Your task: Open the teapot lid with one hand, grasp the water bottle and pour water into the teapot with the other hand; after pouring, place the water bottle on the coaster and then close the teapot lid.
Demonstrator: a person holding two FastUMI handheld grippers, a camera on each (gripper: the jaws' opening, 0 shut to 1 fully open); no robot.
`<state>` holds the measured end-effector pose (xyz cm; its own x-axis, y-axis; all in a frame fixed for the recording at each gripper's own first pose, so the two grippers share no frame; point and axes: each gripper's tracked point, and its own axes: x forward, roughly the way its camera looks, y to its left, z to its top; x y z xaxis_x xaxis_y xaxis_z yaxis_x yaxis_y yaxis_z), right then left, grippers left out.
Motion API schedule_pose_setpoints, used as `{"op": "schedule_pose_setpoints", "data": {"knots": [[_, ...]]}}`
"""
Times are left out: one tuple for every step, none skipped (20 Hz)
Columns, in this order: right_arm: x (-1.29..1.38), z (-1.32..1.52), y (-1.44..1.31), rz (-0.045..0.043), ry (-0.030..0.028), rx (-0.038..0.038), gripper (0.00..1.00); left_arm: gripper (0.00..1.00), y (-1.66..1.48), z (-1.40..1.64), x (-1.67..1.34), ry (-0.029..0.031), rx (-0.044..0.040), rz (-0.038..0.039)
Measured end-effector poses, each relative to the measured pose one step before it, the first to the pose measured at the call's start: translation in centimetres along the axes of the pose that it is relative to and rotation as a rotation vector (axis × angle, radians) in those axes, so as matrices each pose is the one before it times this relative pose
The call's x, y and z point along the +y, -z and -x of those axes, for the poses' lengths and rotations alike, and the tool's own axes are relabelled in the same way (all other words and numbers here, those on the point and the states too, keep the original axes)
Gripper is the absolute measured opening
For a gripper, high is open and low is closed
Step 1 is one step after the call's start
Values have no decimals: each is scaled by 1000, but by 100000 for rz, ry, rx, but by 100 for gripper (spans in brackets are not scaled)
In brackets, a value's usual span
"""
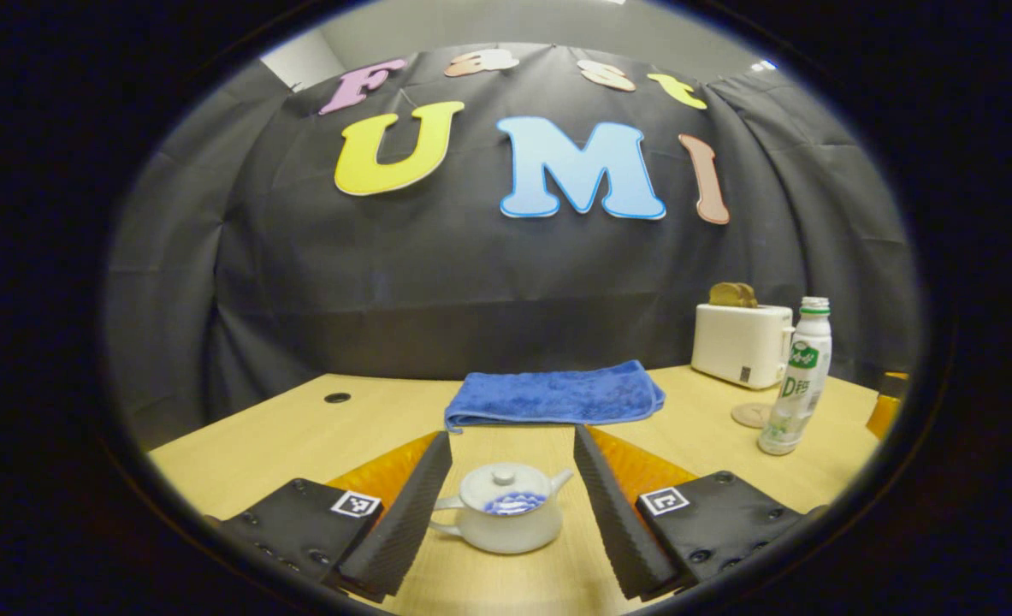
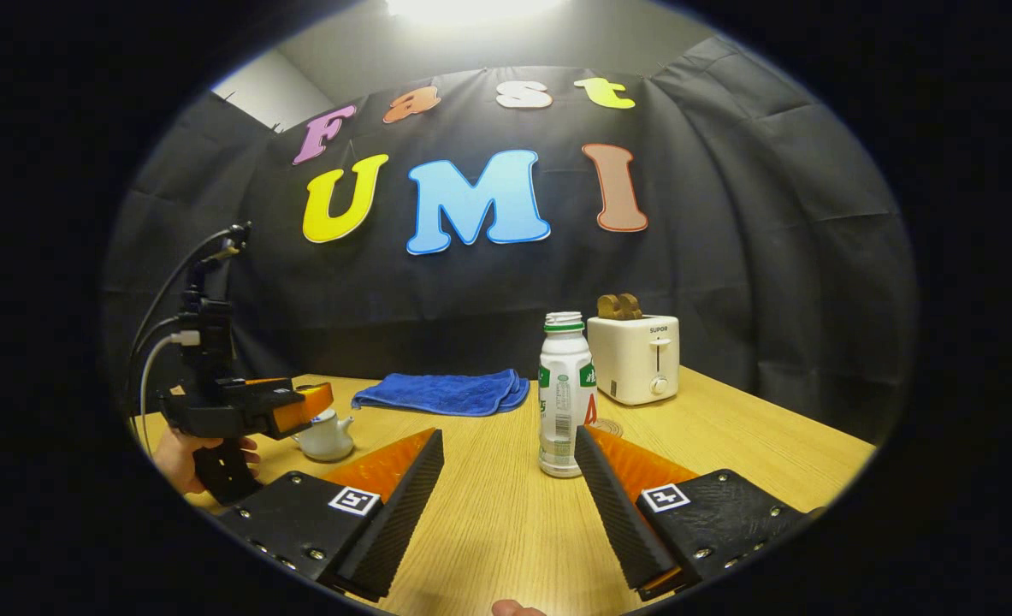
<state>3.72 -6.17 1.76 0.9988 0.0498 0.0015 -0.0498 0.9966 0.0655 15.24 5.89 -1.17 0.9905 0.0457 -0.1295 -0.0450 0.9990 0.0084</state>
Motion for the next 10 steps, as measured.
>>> {"op": "schedule_pose_setpoints", "data": {"knots": [[-159, -102, 137, -517, 69, 385, 95, 98, 488, -556, 147, -371, 933, -71], [-159, 31, 244, -404, 163, 758, 95, 98, 278, -442, 297, -328, 1093, 279], [-196, -45, 104, -534, 269, 381, 95, 98, 397, -237, 89, -367, 992, 1140], [-105, 15, -1, -656, 192, 77, 95, 98, 220, -336, 266, -919, 674, 1089], [-81, 20, -100, -773, 110, -181, 95, 98, 137, -271, 64, 150, 545, 917], [-65, 39, -7, -152, 77, -159, 95, 98, -86, -199, 131, -415, -107, 13], [-132, 31, -57, 458, 468, 56, 95, 98, -223, 20, 79, -287, -848, -537], [-34, -48, -47, 402, 71, -71, 95, 98, -143, -16, -58, -155, -385, -983], [43, 34, -101, 139, -73, -71, 95, 98, 66, -121, 152, -589, -295, -704], [98, -2, 10, -20, -199, -67, 95, 98, -25, -136, 233, -394, 210, -214]]}}
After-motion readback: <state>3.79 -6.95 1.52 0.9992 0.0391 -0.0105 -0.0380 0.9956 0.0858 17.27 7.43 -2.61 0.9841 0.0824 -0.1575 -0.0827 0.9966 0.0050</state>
